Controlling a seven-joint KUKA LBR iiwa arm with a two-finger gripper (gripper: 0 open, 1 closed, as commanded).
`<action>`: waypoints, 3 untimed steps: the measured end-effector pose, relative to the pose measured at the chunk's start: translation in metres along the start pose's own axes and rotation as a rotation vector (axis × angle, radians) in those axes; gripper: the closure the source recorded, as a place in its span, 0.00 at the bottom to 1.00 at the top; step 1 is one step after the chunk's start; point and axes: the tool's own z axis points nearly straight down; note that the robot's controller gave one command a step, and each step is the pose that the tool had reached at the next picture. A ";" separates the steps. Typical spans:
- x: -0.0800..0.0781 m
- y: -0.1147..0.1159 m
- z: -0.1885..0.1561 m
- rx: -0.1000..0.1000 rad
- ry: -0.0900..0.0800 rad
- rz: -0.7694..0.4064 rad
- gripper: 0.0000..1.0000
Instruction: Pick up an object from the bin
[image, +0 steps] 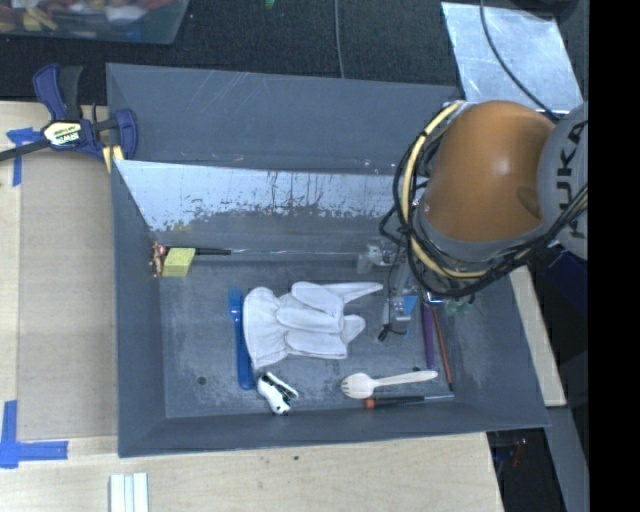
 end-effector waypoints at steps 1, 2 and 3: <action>-0.002 0.000 -0.005 0.000 -0.009 0.000 0.00; -0.058 0.014 0.122 -0.001 -0.014 0.035 0.00; -0.054 0.019 0.073 0.000 -0.015 -0.016 0.00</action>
Offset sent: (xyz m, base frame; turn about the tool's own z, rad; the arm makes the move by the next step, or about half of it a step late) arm 0.0614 0.0166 -0.1416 0.0386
